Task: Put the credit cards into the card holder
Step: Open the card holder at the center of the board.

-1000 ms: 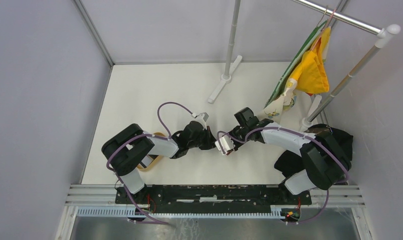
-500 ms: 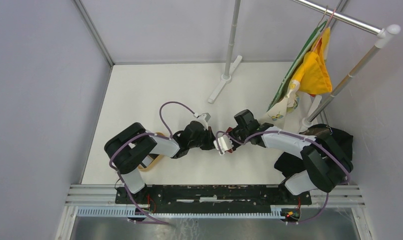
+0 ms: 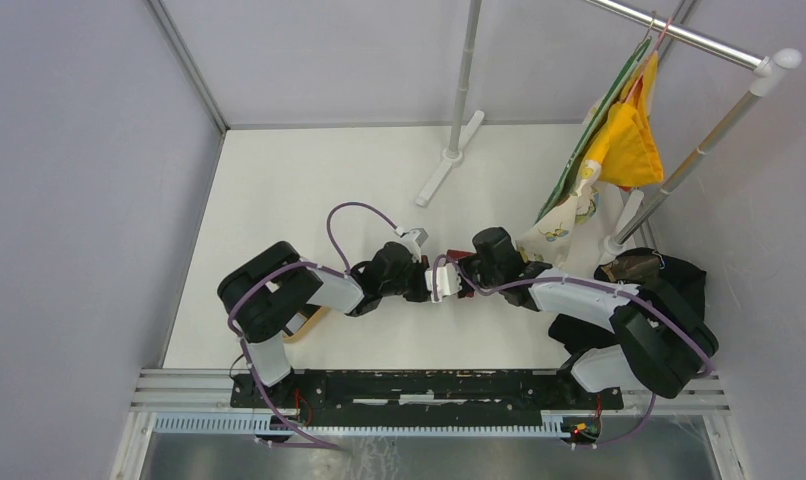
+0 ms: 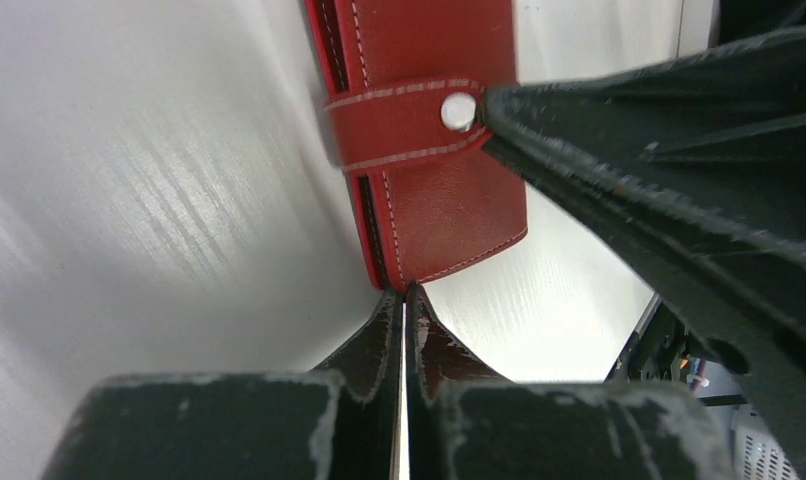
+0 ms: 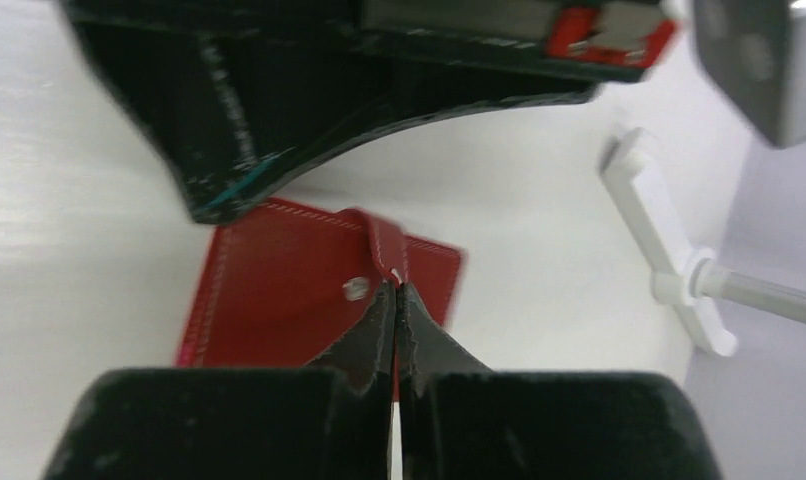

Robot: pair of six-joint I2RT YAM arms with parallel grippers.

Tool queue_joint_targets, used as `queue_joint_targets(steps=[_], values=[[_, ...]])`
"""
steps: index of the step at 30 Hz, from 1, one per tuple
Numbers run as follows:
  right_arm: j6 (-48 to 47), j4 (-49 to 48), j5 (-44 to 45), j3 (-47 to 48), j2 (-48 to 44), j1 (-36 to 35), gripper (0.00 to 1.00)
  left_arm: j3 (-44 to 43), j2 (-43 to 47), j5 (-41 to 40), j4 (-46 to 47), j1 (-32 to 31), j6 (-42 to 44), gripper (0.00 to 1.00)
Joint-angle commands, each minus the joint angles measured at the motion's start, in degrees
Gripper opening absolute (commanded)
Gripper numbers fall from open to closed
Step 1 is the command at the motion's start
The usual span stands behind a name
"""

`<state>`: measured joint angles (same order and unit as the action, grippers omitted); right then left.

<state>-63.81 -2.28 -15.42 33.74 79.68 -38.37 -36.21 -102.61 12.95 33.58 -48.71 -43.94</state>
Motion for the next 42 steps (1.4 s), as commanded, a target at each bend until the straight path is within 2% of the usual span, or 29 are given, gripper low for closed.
queue_joint_targets(steps=[1,9,11,15,19,24,27,31,36,39,42], values=[[3.6,-10.6,4.9,0.5,-2.8,-0.6,0.00,0.8,-2.9,0.5,-7.9,-1.0,4.7,0.02],[5.2,-10.5,3.8,1.1,-2.8,-0.6,0.00,-0.3,-1.1,-0.6,-11.1,-0.8,6.5,0.02],[6.0,-7.1,0.8,3.0,-2.2,0.0,0.00,-1.5,1.1,-1.7,-14.1,-0.5,10.0,0.02],[6.9,6.7,-3.2,10.6,0.6,2.2,0.00,-6.6,4.9,-6.1,-25.5,0.0,17.1,0.06],[10.1,13.1,-7.8,14.4,0.8,5.4,0.00,-9.8,7.4,-11.7,-31.4,0.7,20.7,0.26],[15.4,17.9,-14.2,18.2,1.2,9.0,0.00,-11.3,9.2,-14.6,-33.3,4.0,20.5,0.44],[20.6,18.8,-18.7,19.6,1.3,11.4,0.00,-10.0,12.6,-12.6,-32.1,6.4,18.9,0.49],[23.5,21.6,-18.3,19.1,0.1,11.6,0.00,-5.7,20.7,-7.5,-28.5,7.1,15.4,0.51],[28.1,19.2,-18.2,15.2,-5.9,11.6,0.00,2.9,26.4,0.8,-16.1,7.0,7.1,0.53],[28.7,18.7,-21.2,14.7,-8.6,11.6,0.00,7.1,27.9,2.4,-10.4,6.9,3.9,0.54],[29.3,16.9,-21.6,14.0,-11.1,11.6,0.00,8.5,28.8,2.0,-8.6,6.9,3.3,0.55]])
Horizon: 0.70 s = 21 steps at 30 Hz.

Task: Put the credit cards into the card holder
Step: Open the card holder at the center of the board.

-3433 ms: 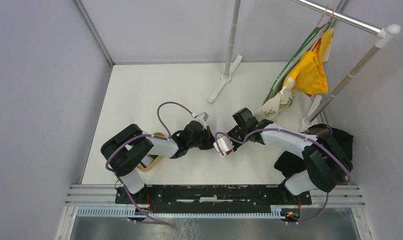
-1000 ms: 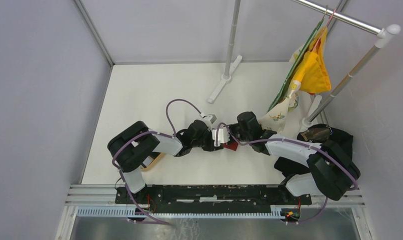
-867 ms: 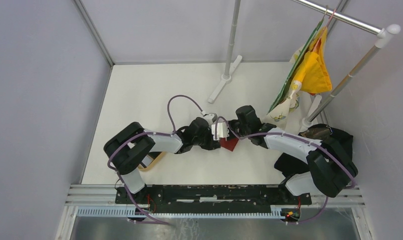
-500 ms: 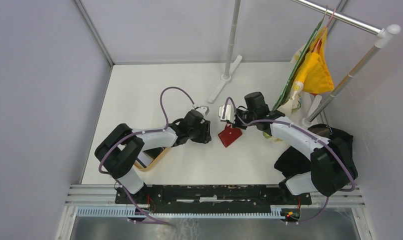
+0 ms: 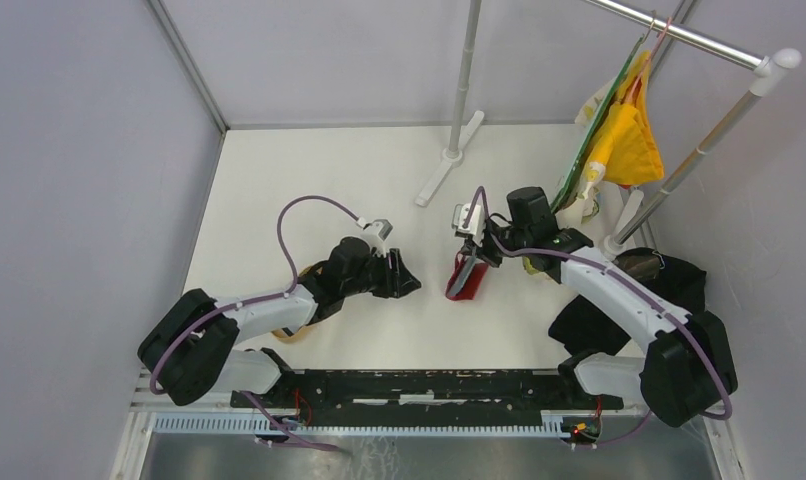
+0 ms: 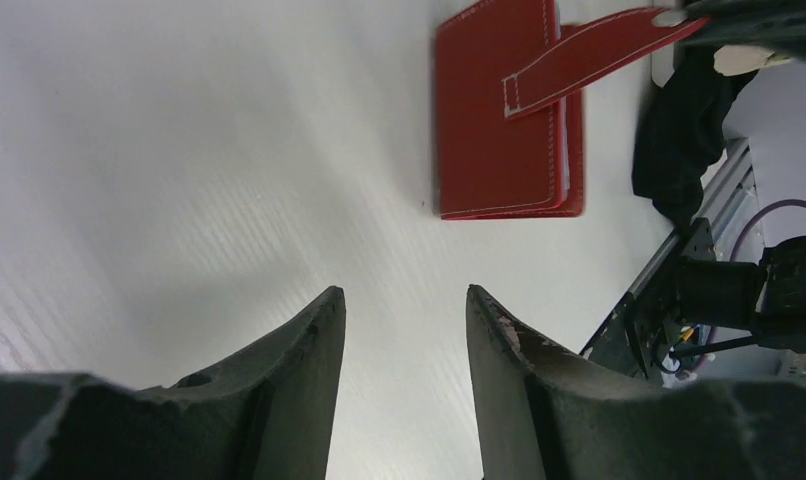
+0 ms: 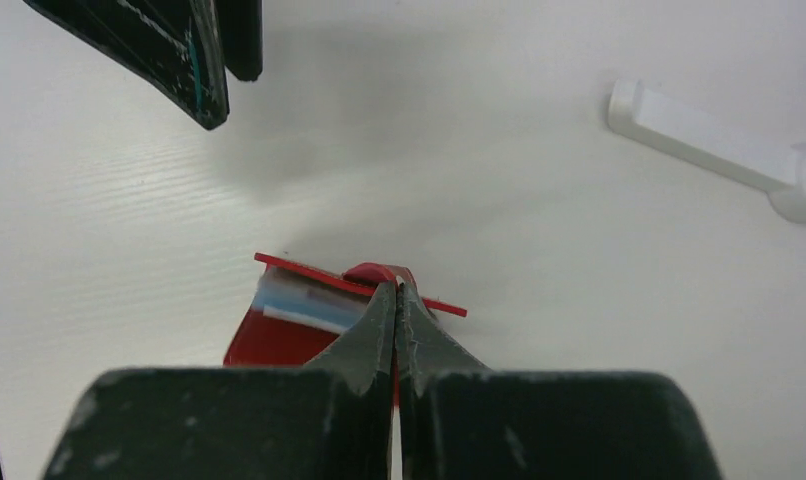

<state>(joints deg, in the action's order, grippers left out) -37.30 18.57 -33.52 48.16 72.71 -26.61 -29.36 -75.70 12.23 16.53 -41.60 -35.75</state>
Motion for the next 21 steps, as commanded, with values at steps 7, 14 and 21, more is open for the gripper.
queue_joint_targets(steps=[7,14,21], values=[[2.9,-6.6,1.9,-3.7,-4.8,0.0,0.00,1.6,-1.3,2.9,11.5,-1.0,-4.6,0.61],[5.1,-8.6,5.9,-4.2,0.1,0.0,0.00,-0.1,-5.9,-2.6,11.3,-4.6,1.5,0.72],[8.3,-12.6,6.1,-5.5,0.5,0.0,0.02,-1.5,-10.0,-14.2,12.2,-9.3,6.3,0.78]])
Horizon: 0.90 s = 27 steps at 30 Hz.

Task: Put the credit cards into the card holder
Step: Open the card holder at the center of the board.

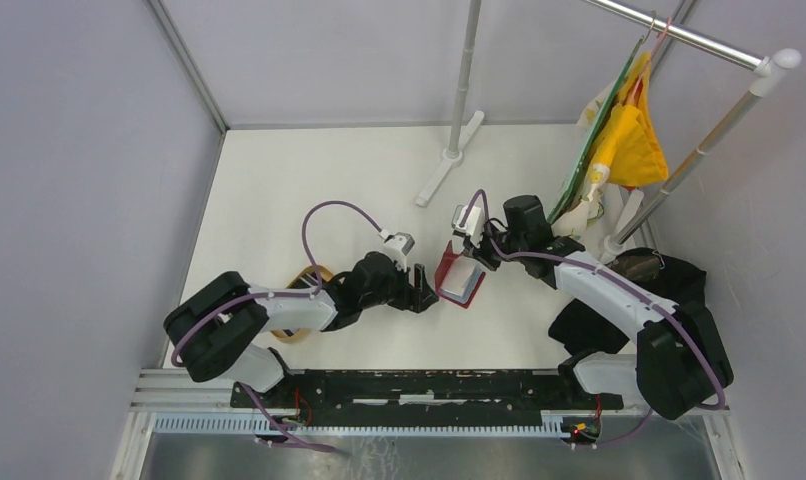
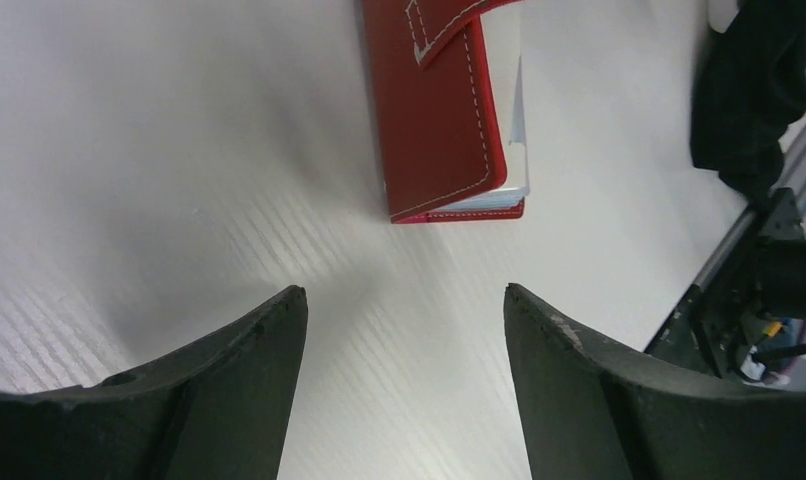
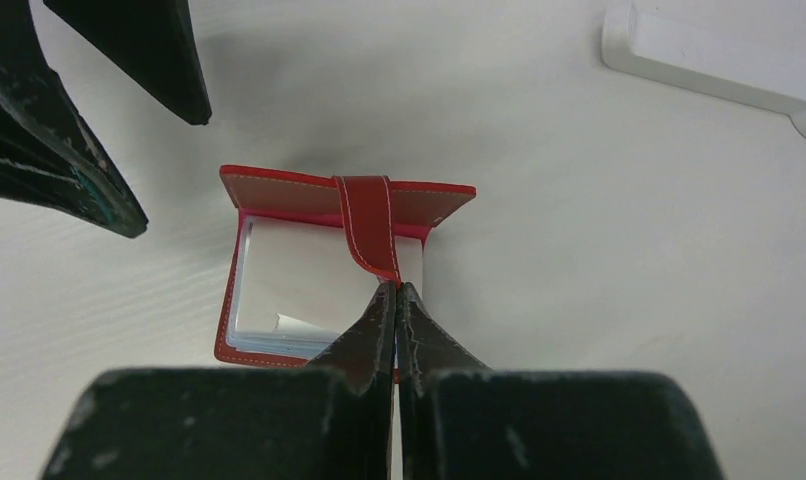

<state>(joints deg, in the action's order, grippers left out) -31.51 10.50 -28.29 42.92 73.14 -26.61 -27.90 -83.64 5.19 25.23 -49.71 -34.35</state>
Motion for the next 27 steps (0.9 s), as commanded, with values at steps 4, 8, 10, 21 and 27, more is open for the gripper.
queue_joint_targets(steps=[4,8,10,21,27], values=[[2.1,-4.4,0.1,-0.4,0.2,0.1,0.02,-5.9,-6.0,-9.2,4.1,-1.5,5.0,0.80],[1.7,-4.4,-0.2,-0.6,0.2,0.1,0.03,-9.0,-8.6,-9.2,4.5,-1.6,5.0,0.78],[1.4,-4.1,-0.7,-0.6,0.1,0.1,0.05,-10.3,-9.9,-9.0,4.4,-1.5,5.3,0.66],[-7.9,1.8,-10.6,0.3,-6.5,3.4,0.45,-17.7,-13.1,1.7,-9.2,2.3,17.8,0.02],[-24.7,12.7,-27.8,0.8,-10.1,6.9,0.61,-21.2,-16.0,27.7,-13.4,7.8,25.4,0.02]])
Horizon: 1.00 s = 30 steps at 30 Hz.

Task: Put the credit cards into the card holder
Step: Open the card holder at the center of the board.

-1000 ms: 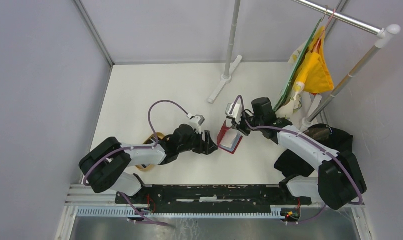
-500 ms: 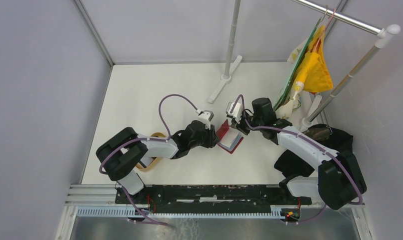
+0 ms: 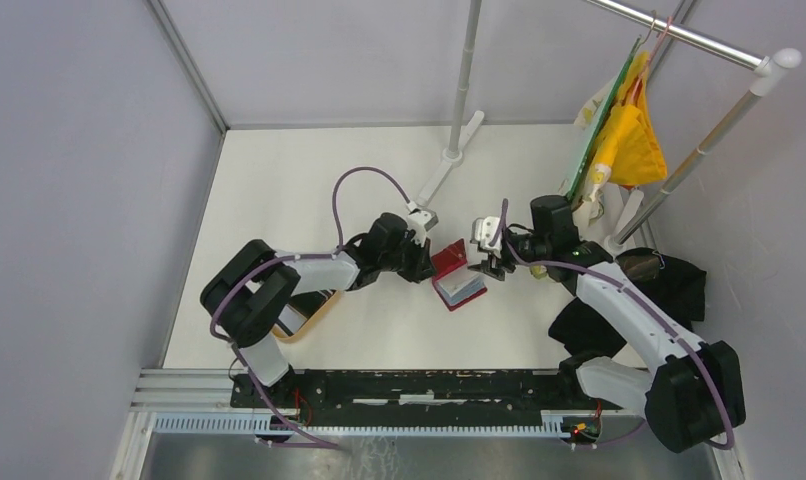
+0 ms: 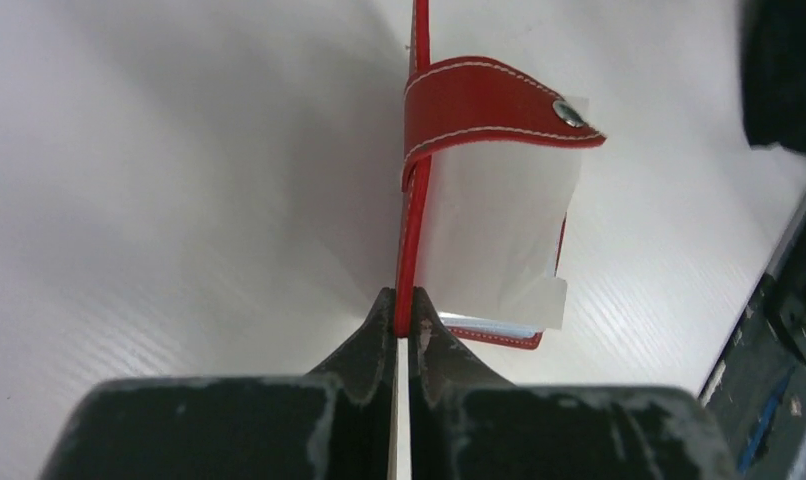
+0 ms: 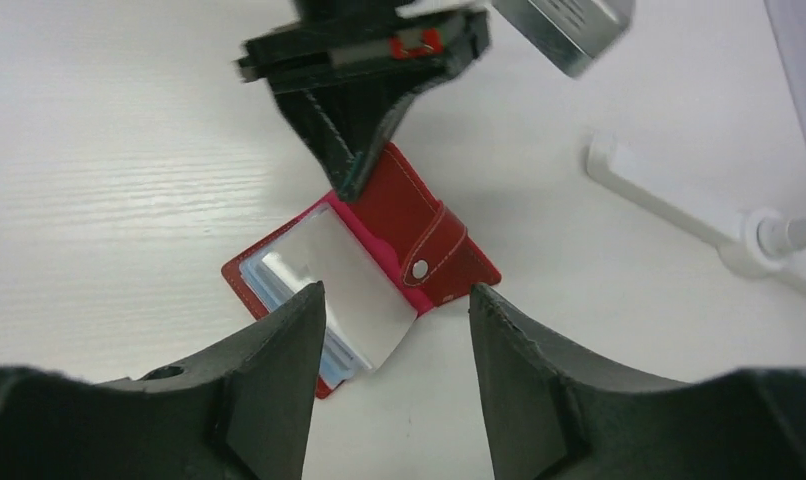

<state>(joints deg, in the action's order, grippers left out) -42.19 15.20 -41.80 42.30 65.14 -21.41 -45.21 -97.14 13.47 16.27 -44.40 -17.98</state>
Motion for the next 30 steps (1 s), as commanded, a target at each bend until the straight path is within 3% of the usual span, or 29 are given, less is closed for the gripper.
queue_joint_targets(steps=[1,4,6,13,17,20,25,30], values=[[-19.6,11.3,-17.3,1.1,-2.1,2.2,0.67,-5.4,-3.7,21.9,-6.5,2.9,10.4,0.02],[-41.3,22.5,-21.8,-0.3,-1.3,2.9,0.75,-10.1,-7.1,24.0,-14.1,3.1,14.9,0.02],[-48.4,26.1,-21.4,-0.9,-0.3,3.0,0.76,-12.8,-9.3,23.5,-19.4,3.2,17.3,0.02],[-54.5,25.8,-13.7,-3.9,-0.5,3.0,0.73,-15.8,-11.8,21.2,-19.0,5.8,16.6,0.05],[-62.0,27.9,-16.9,-6.6,-1.9,2.7,0.73,-17.1,-13.9,20.4,-16.6,6.1,12.9,0.07],[-61.7,26.6,-16.1,-7.5,-1.1,0.3,0.70,-16.9,-15.7,19.6,-11.9,6.1,9.4,0.09],[-50.4,17.6,-4.7,-8.1,2.2,-6.8,0.52,-12.9,-16.4,17.2,-4.9,6.1,3.3,0.10],[-43.2,11.8,3.6,-7.7,5.5,-13.1,0.45,-9.6,-15.9,16.8,-1.3,6.1,0.5,0.10]])
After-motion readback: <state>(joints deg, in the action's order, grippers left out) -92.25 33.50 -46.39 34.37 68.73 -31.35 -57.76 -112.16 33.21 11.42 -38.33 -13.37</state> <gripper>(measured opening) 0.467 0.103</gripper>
